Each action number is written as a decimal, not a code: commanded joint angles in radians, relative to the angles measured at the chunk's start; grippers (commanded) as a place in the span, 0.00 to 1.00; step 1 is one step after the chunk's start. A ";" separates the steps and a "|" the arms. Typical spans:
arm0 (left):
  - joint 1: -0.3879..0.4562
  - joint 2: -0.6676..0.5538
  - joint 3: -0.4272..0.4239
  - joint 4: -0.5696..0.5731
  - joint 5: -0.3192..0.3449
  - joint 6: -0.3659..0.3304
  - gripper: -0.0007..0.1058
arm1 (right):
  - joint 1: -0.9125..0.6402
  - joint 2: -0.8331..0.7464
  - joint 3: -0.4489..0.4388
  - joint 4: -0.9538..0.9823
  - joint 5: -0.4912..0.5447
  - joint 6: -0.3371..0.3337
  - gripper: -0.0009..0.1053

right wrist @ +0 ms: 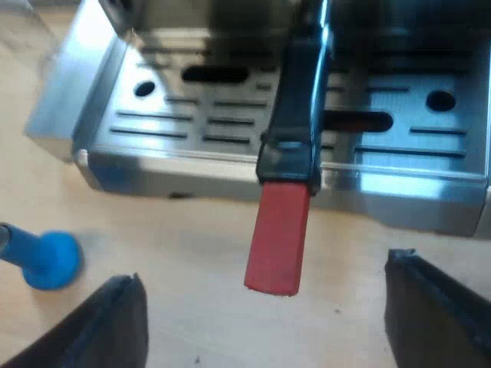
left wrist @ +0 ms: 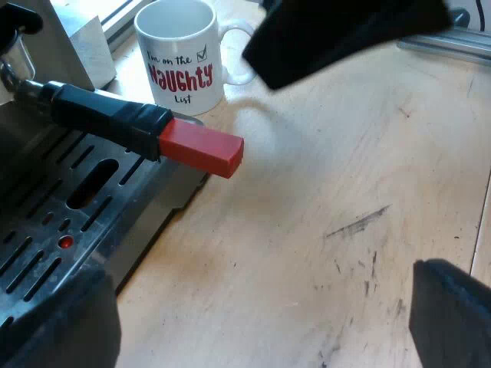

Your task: Grind coffee beans and then tamp

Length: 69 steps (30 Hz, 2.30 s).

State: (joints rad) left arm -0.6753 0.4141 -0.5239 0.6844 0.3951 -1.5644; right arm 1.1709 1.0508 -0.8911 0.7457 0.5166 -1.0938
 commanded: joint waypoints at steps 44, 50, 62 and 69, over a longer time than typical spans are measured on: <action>-0.004 -0.003 0.080 -0.174 -0.017 0.067 0.74 | -0.202 0.346 -0.173 0.040 -0.163 -0.003 0.63; -0.004 -0.003 0.080 -0.174 -0.017 0.067 0.74 | -0.202 0.363 -0.161 0.006 -0.163 -0.010 0.63; -0.004 -0.003 0.080 -0.174 -0.017 0.067 0.74 | -0.202 0.420 -0.161 -0.027 -0.162 -0.054 0.63; -0.004 -0.003 0.080 -0.174 -0.017 0.067 0.74 | -0.202 0.420 -0.119 -0.040 -0.156 -0.046 0.63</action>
State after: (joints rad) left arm -0.6753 0.4141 -0.4390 0.5264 0.3865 -1.5065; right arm 0.9716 1.4746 -1.0128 0.7133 0.3564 -1.1356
